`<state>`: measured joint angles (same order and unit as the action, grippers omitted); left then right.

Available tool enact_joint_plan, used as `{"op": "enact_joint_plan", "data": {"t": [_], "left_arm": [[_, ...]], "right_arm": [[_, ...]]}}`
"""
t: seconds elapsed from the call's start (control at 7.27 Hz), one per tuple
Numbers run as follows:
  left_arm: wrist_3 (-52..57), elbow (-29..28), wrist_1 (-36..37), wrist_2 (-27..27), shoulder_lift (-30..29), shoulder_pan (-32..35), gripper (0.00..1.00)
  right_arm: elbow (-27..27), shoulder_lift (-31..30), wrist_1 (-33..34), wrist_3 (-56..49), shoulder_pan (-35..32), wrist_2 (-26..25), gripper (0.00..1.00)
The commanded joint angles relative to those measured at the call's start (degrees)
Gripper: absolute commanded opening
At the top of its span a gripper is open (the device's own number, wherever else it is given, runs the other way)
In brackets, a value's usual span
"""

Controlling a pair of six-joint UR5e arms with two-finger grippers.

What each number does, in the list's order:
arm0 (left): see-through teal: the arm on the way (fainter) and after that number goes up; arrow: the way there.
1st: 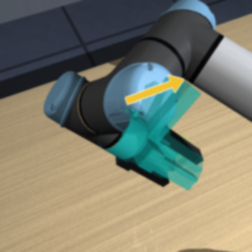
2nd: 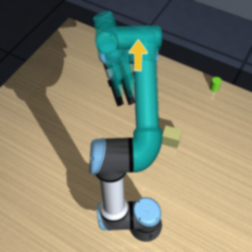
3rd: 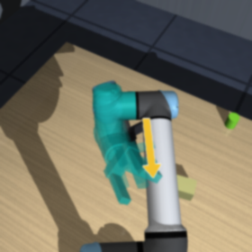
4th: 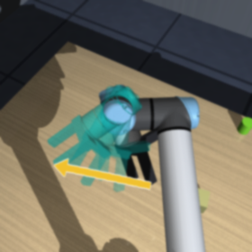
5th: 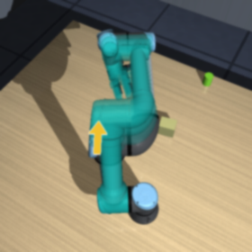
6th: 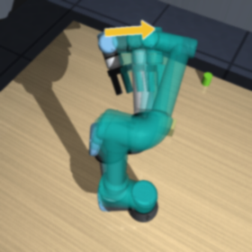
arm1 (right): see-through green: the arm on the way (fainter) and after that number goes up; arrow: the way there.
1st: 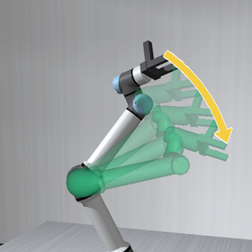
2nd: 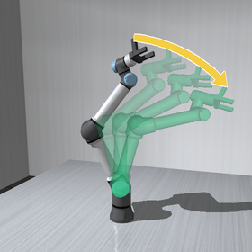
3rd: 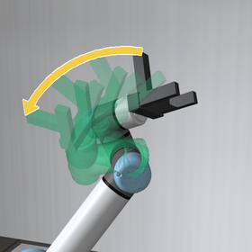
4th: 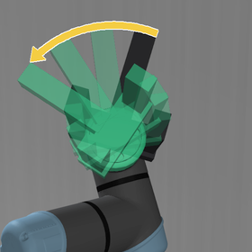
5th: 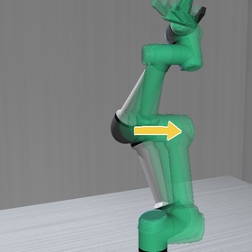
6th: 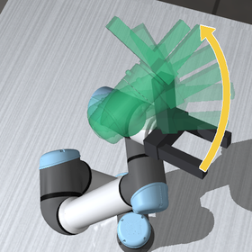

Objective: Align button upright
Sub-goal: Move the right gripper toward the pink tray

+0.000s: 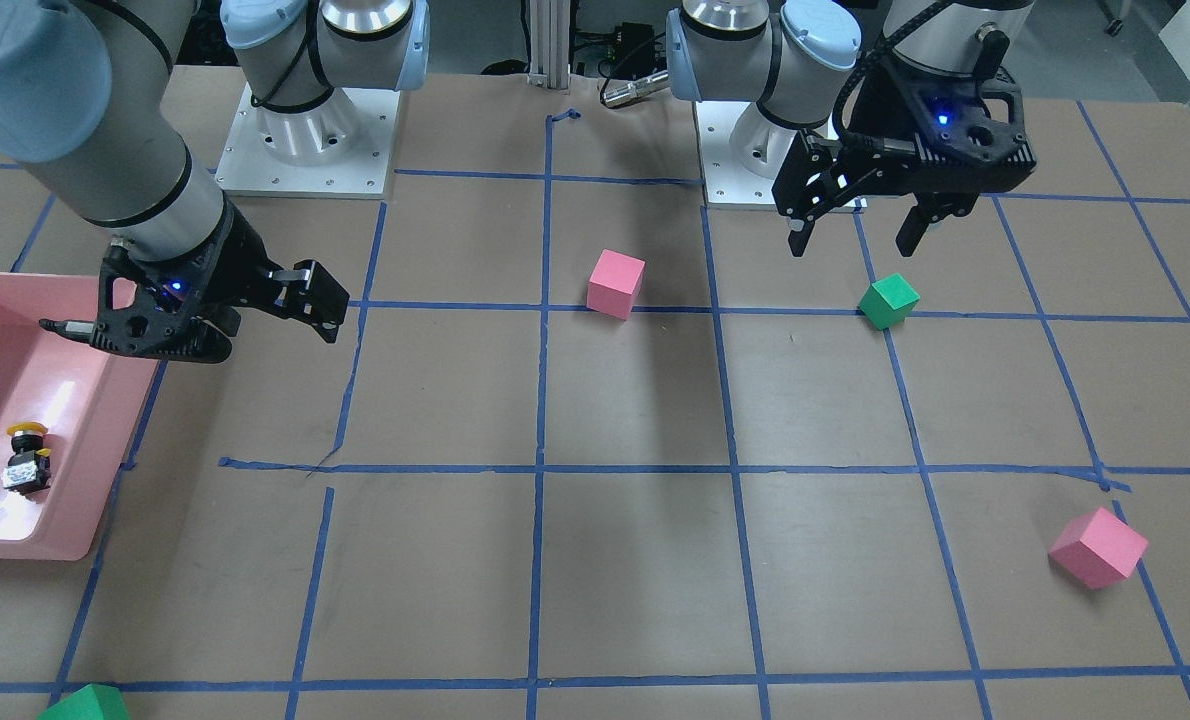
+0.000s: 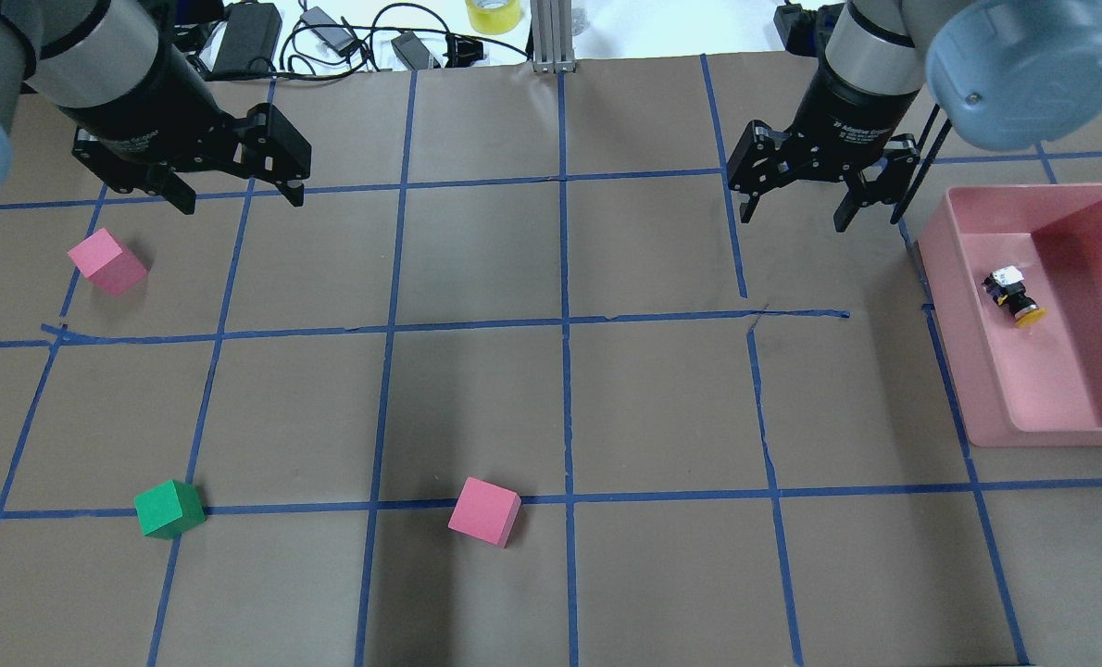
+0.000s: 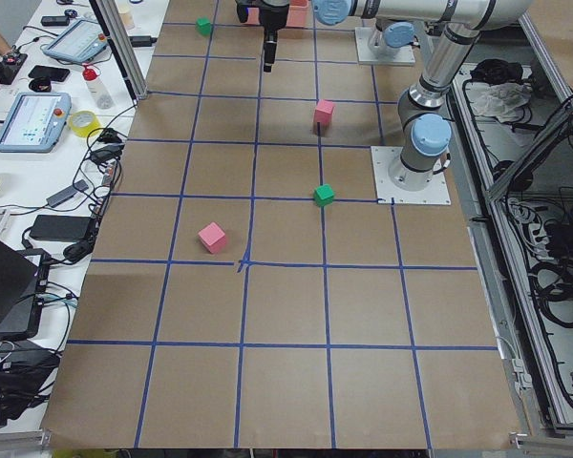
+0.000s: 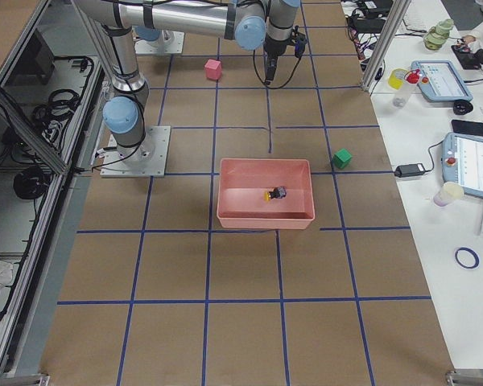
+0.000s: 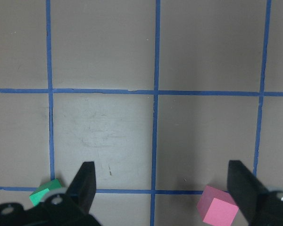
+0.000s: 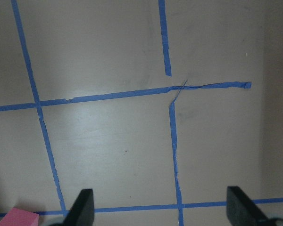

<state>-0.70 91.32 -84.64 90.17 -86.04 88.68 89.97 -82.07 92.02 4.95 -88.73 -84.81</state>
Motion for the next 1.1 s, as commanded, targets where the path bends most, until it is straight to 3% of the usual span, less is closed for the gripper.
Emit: {"op": "enact_joint_plan", "data": {"t": [0.0, 0.28, 0.69, 0.96], "left_arm": [[0.0, 0.08, 0.0, 0.0, 0.0, 0.0, 1.0], [0.0, -0.01, 0.0, 0.0, 0.0, 0.0, 1.0], [0.0, 0.08, 0.0, 0.01, 0.0, 0.0, 1.0], [0.0, -0.01, 0.0, 0.0, 0.0, 0.0, 1.0]], "right_arm": [[1.25, -0.2, 0.35, 0.32, -0.04, -0.18, 1.0], [1.17, -1.16, -0.08, 0.58, -0.22, -9.63, 1.0], [1.17, -1.07, 0.44, 0.14, -0.04, -8.28, 1.0], [1.26, -0.64, 4.81, 0.14, 0.22, -7.74, 1.0]]}}
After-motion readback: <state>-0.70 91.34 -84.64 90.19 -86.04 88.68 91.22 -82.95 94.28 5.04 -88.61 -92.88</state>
